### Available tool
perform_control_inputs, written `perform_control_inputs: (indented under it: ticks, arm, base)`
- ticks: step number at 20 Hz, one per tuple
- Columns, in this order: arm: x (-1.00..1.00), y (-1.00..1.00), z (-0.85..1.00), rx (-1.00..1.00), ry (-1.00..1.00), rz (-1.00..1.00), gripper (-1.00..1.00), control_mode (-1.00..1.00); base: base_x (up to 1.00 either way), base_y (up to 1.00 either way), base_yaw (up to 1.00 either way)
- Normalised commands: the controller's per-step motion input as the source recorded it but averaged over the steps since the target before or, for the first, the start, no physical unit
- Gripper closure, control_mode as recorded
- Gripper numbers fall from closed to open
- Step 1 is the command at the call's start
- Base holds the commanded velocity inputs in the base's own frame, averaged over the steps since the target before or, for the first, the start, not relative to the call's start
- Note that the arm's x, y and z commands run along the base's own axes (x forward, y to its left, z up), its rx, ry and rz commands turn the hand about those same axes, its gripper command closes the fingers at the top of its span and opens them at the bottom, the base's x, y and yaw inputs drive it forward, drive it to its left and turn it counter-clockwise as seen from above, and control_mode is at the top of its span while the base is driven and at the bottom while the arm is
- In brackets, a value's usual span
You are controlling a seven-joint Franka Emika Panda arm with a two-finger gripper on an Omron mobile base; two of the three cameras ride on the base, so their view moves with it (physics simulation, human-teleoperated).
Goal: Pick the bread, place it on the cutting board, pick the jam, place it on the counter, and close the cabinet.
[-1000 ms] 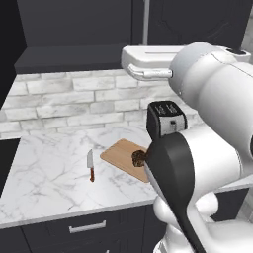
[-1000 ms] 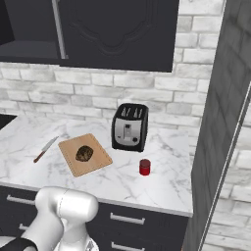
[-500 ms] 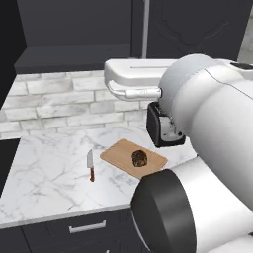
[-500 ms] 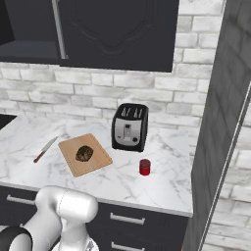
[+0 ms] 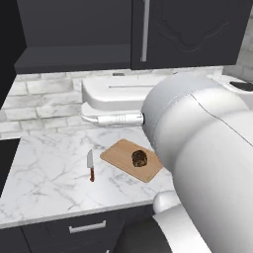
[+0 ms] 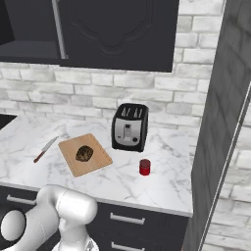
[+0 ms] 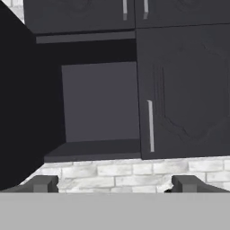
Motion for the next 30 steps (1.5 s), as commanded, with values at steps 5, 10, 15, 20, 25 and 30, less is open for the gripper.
perform_control_inputs:
  ticks: [5, 10, 15, 20, 25, 30]
  arm:
    - [-0.45, 0.31, 0.01, -0.01, 0.08, -0.04, -1.00, -1.00]
    - [-0.43, 0.30, 0.09, 0.00, 0.05, -0.03, -1.00, -1.00]
    - [-0.33, 0.36, 0.12, -0.02, 0.05, -0.01, -1.00, -1.00]
    - [-0.09, 0.53, 0.06, -0.03, 0.06, 0.00, -1.00, -1.00]
    - [-0.02, 0.60, 0.03, -0.03, 0.07, 0.00, -1.00, -1.00]
    - [0.00, 0.64, 0.00, -0.04, 0.07, 0.00, -1.00, -1.00]
  base:
    - [0.00, 0.00, 0.00]
    - [0.00, 0.00, 0.00]
    - [0.00, 0.00, 0.00]
    - [0.00, 0.00, 0.00]
    - [0.00, 0.00, 0.00]
    - [0.00, 0.00, 0.00]
